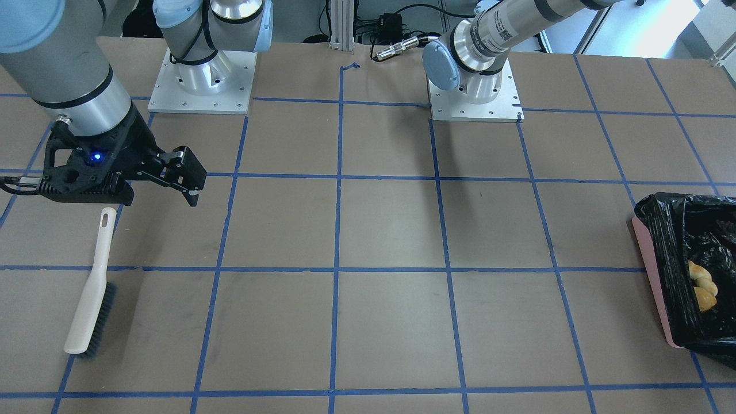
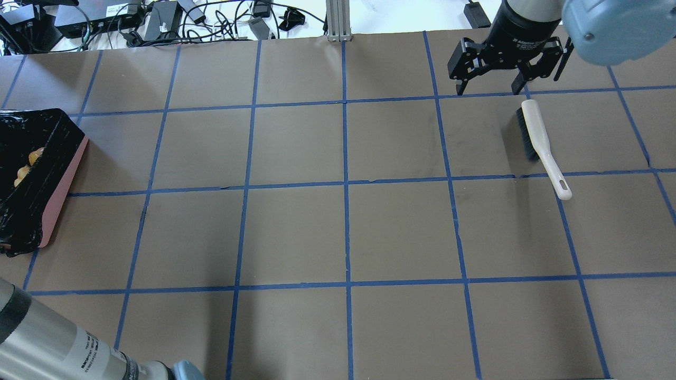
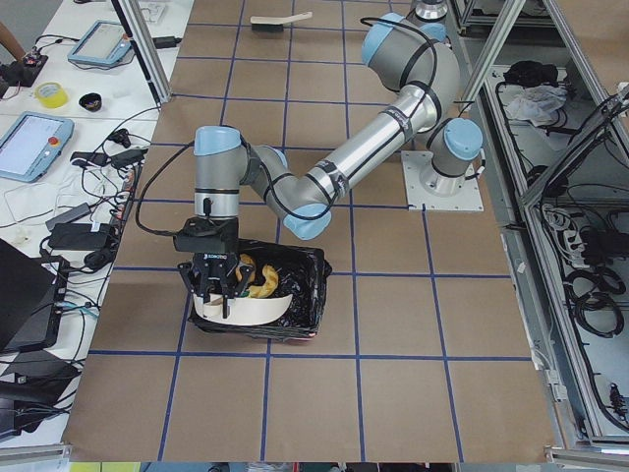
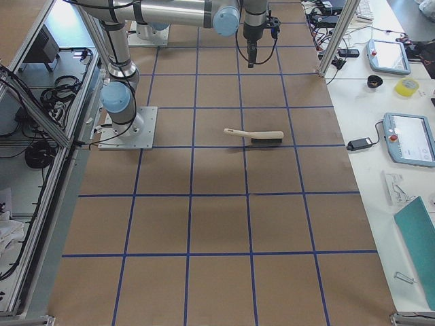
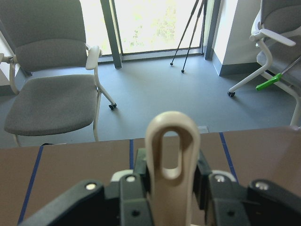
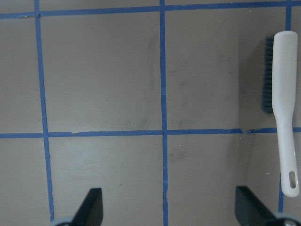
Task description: Sweep and dump trash into bin
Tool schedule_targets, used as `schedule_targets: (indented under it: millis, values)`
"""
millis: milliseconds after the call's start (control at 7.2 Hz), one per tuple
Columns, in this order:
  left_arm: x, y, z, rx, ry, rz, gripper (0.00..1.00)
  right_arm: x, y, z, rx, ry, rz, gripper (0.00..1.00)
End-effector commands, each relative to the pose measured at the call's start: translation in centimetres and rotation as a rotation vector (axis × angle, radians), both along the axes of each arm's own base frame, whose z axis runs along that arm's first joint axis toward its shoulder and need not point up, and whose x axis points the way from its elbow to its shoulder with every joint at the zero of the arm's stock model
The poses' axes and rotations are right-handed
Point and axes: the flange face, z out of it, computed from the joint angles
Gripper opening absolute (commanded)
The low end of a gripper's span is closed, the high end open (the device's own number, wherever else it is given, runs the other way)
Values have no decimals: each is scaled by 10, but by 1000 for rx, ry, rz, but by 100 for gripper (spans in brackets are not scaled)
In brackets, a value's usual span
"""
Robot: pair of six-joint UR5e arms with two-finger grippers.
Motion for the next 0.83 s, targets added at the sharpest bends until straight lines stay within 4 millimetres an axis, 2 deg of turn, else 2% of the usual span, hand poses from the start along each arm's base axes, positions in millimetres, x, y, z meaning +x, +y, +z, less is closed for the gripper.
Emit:
schedule_targets:
  millis: [0, 278, 417, 556, 694]
  values:
    - [-14, 8, 1, -41, -47, -5, 0, 0, 2, 2, 3, 3, -1, 100]
    - [-20, 16, 12, -42, -56, -5, 0, -6, 4, 6, 16, 37, -7, 100]
    - [-20, 15, 19, -29, -41, -17, 0, -12, 7, 4, 44, 96, -10, 100]
    - [-18, 11, 31, -4, -27, -8, 0, -11, 8, 6, 41, 89, -16, 100]
    - [-33, 19, 20, 26, -12, -22, 0, -10, 6, 9, 23, 75, -24, 100]
